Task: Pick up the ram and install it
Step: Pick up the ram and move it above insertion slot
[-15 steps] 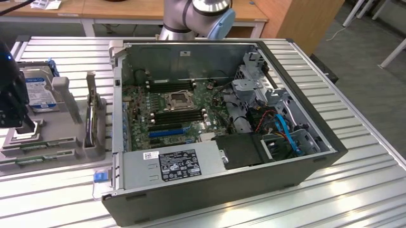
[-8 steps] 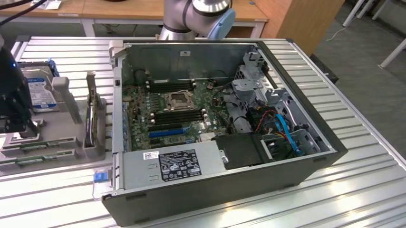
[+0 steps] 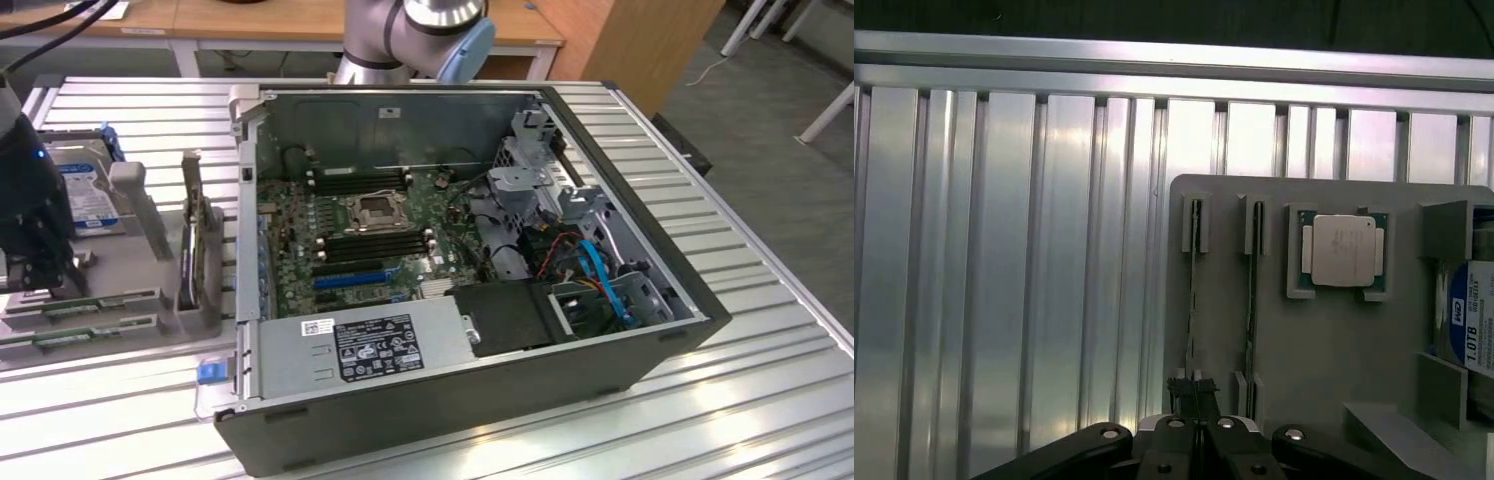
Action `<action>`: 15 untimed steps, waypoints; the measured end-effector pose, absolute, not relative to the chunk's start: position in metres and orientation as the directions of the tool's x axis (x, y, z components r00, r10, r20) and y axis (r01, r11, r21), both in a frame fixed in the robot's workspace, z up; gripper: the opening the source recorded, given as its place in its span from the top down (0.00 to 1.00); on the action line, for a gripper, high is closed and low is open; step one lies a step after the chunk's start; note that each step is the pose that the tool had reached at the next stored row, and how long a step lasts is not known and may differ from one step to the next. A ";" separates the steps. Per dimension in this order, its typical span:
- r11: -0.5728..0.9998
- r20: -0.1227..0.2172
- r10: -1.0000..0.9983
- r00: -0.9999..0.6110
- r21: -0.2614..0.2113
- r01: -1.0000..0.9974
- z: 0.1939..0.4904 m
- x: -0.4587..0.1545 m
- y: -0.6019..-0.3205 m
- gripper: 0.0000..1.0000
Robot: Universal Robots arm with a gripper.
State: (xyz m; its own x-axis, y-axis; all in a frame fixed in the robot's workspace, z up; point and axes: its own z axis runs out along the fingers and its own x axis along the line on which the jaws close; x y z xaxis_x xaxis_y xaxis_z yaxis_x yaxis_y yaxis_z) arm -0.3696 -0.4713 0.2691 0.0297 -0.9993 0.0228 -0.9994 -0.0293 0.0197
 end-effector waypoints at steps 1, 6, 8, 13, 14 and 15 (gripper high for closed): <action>-0.029 0.023 -0.999 0.030 0.020 -0.999 0.268 -0.370 -0.471 0.89; -0.029 0.023 -0.999 0.030 0.020 -0.999 0.268 -0.370 -0.471 0.89; -0.029 0.023 -0.999 0.030 0.019 -0.999 0.266 -0.370 -0.471 0.89; -0.029 0.023 -0.999 0.030 0.020 -0.999 0.263 -0.370 -0.465 0.89; -0.029 0.023 -0.999 0.030 0.020 -0.999 0.263 -0.370 -0.465 0.89; -0.029 0.023 -0.999 0.030 0.020 -0.999 0.263 -0.370 -0.465 0.89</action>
